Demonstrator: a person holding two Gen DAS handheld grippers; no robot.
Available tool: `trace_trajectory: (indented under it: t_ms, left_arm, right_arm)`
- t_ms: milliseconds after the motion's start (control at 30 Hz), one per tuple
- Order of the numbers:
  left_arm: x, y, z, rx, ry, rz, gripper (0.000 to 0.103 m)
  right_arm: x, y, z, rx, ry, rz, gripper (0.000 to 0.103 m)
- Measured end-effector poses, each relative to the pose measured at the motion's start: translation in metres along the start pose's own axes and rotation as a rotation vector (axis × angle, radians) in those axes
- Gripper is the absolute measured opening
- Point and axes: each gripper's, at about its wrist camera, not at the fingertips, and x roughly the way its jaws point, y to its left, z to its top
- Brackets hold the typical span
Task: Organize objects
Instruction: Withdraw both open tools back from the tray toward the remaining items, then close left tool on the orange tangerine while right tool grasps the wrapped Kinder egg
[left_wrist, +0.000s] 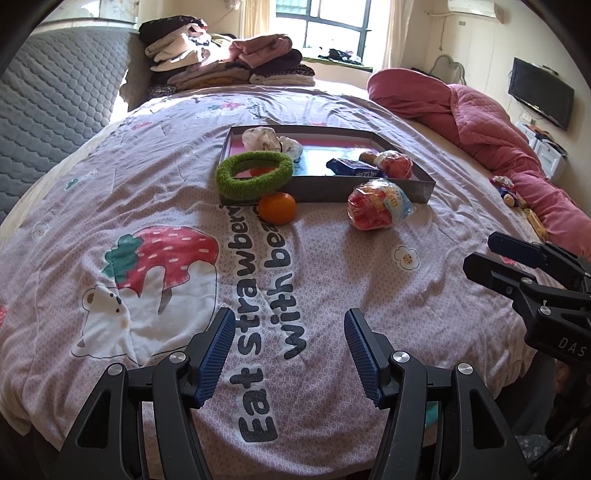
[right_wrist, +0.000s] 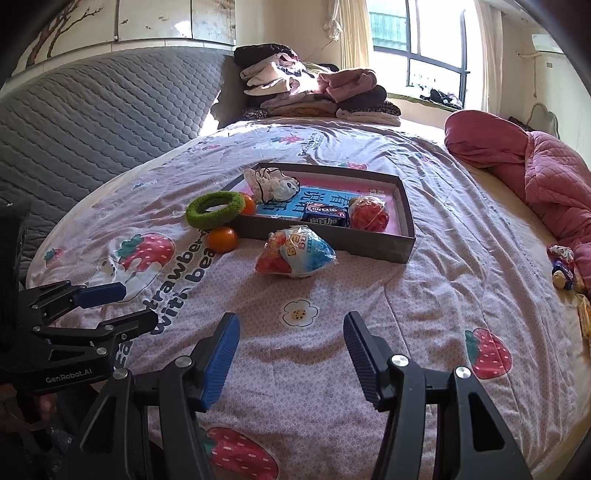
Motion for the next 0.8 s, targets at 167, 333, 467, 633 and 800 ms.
trace_trajectory:
  t_ms: [167,333,467,633,800]
  left_arm:
    - [0.01,0.0,-0.004,-0.011,0.002,-0.015,0.063]
    - [0.018,0.002,-0.006,-0.024,0.008,-0.022,0.063]
    - [0.022,0.005,-0.005,-0.032,0.004,-0.028,0.063]
    - [0.029,0.006,-0.002,-0.043,0.003,-0.038,0.063]
    - [0.037,0.007,0.003,-0.05,0.007,-0.042,0.063]
  right_arm:
    - [0.01,-0.001,-0.004,0.012,0.019,0.0,0.058]
    - [0.016,-0.002,-0.006,0.017,0.019,0.002,0.058]
    - [0.022,-0.003,-0.006,0.022,0.022,0.006,0.059]
    - [0.029,-0.003,-0.004,0.028,0.025,0.01,0.059]
    - [0.039,-0.004,0.0,0.029,0.032,0.015,0.059]
